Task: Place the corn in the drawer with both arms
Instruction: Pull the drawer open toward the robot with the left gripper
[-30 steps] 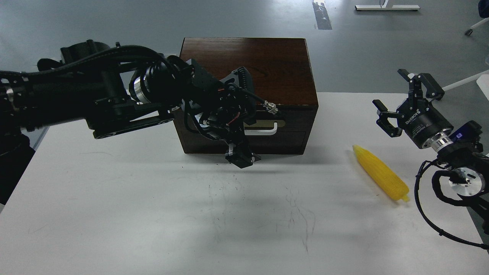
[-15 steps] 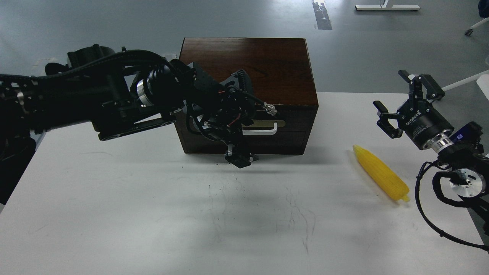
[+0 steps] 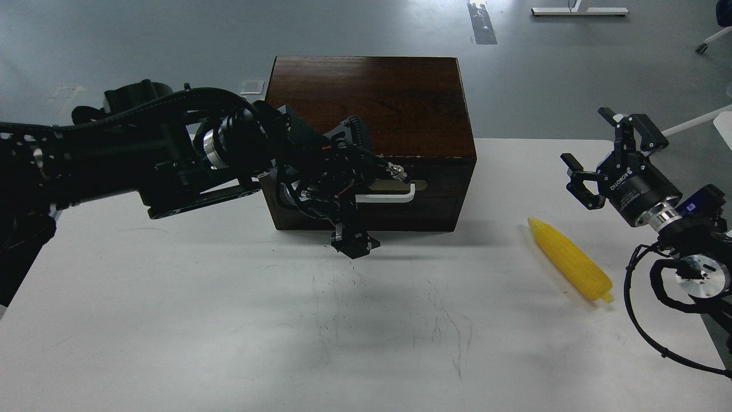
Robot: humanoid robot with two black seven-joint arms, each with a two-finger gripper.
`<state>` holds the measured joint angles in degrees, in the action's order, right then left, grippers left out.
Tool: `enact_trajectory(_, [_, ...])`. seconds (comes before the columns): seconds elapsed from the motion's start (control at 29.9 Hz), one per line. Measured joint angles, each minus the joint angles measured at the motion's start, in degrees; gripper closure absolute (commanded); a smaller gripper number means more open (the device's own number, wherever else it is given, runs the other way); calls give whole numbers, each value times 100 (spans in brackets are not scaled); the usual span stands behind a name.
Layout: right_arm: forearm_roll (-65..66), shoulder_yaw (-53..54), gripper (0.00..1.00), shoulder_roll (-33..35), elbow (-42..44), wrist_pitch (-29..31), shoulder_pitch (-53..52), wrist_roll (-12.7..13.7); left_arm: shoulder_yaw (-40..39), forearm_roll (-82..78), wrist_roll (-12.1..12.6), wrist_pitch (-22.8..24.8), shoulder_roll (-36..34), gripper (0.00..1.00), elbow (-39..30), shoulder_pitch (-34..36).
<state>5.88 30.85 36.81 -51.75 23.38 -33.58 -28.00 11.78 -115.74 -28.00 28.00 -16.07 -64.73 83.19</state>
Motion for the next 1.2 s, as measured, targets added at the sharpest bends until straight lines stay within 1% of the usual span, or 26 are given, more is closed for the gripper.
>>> enact_trajectory(0.33, [0, 0, 0, 2, -12, 0, 27, 0, 3, 6, 3, 0, -20, 1, -447, -2])
enact_trajectory(0.53, [0, 0, 0, 2, -12, 0, 28, 0, 3, 44, 3, 0, -48, 1, -827, 49])
enact_trajectory(0.87, [0, -1, 0, 10, -11, 0, 76, 0, -15, 70, 2, 1, -92, 1, -1651, 124])
enact_trajectory(1.2, [0, -1, 0, 2, -20, 0, 114, 0, -68, 82, 2, 1, -250, 1, -2157, 130])
